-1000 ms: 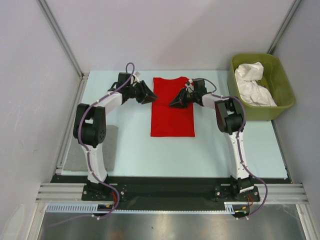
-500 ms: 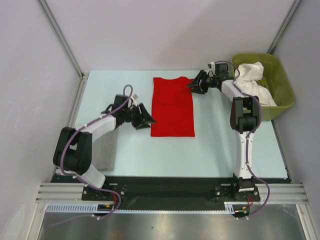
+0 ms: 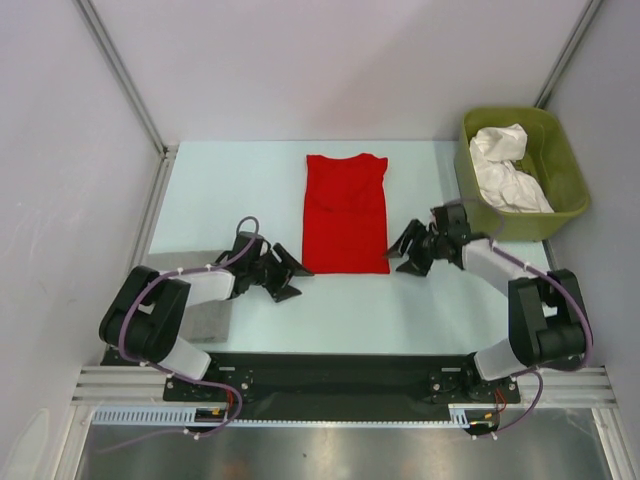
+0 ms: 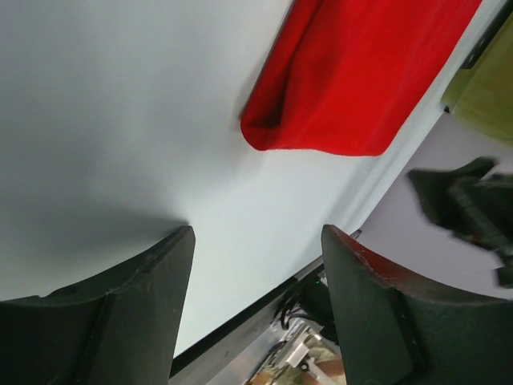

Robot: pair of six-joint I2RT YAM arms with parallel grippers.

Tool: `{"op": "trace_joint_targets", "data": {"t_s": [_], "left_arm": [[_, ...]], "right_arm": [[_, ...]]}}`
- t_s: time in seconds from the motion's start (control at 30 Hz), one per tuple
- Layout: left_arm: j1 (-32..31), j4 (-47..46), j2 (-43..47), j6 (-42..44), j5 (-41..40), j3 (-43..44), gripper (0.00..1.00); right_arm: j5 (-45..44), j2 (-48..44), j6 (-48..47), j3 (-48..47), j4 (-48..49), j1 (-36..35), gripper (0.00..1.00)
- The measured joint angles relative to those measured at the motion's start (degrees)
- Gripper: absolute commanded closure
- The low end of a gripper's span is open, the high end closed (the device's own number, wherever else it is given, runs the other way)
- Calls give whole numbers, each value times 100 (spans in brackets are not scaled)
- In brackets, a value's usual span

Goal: Fold and stack the t-shirts
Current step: Fold the tshirt

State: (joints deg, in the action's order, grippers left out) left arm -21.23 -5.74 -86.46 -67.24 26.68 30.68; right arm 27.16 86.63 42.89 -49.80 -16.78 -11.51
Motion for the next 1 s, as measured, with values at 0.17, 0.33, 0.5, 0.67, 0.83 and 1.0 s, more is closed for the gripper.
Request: {"op": "trace_joint_targets", "data": {"t_s": [0.17,0.33,0.5,0.67,0.83,1.0], "left_arm": [[-127,-216,-31,-505,-398,-17,36],[-127,-485,-321,-1167,-564,-13,46],[-127,-695,-481,-1788,-691,-9,49],[-133,-634,-485,-2068,-940,33,51],[-136,-568,-481,-2280,-1150,50,57],[-136,-522,-494,-2400,-1285,66,62]], "right_arm": [[-212,-459,914,1530,1014,-267,42],[-479,-476,1663,2068,1954,-289,43],[-901,-424,2221,2087,2623,-422,43],[-1226,-184,2750,2087,2734,-636,45],[-1600,-205,3198,2087,2691,-831,47],[-1884,-245,3512,2092,2586,-914,51]]}}
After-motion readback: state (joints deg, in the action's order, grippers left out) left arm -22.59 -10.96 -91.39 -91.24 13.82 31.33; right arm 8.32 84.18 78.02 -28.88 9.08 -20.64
